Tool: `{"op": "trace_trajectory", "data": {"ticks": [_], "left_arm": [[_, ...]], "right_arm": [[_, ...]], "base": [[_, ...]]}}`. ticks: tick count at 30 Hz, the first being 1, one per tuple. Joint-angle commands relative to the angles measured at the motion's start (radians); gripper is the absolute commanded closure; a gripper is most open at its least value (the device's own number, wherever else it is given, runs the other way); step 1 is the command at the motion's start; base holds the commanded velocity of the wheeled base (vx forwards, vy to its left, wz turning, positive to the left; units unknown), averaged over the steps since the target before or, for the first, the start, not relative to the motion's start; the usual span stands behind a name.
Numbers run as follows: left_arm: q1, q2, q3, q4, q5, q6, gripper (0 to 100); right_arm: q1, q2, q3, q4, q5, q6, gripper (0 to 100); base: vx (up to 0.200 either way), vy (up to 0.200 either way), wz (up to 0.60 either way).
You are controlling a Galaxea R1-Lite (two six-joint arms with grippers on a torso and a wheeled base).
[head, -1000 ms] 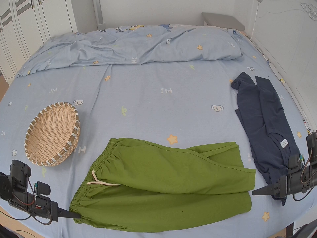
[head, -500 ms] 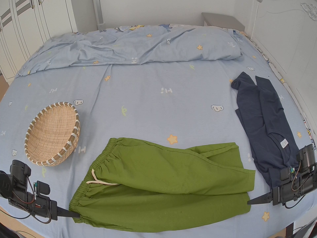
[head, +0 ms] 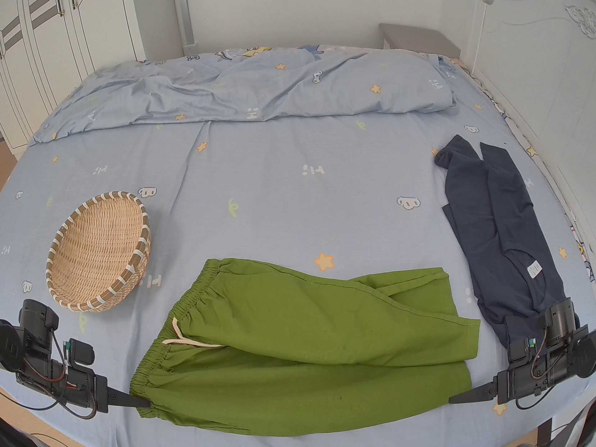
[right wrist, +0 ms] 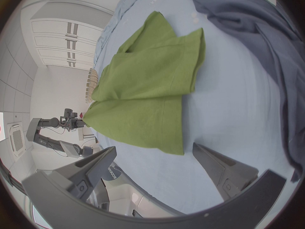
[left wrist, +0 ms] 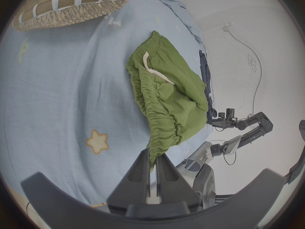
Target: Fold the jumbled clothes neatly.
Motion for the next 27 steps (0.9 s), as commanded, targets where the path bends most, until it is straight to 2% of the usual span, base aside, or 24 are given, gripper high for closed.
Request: {"op": "trace_trajectory", "data": {"ticks": [1,6,12,27], "left_arm": [[-0.001,0.004,-0.002,-0.002,0.000,-0.001,100],[-0.007,0.001,0.000,-0.002,0.000,-0.001,100],[-0.007,0.000,0.000,-0.002,0.000,0.000,100],[-0.007,0.000,0.003,0.000,0.000,0.000,100]], "right_arm": [[0.015,0.034,0.024,-0.009,0.015,-0.001,0],[0.021,0.077,0.029,-0.078,0.071,0.003,0],[0.018,0.120,0.040,-0.150,0.074,0.003,0],[-0.022,0.124,0.024,-0.157,0.072,0.002,0]], "base": [[0.000,0.000,0.00],[0.000,0.000,0.00],[0.000,0.000,0.00],[0.000,0.000,0.00]]}}
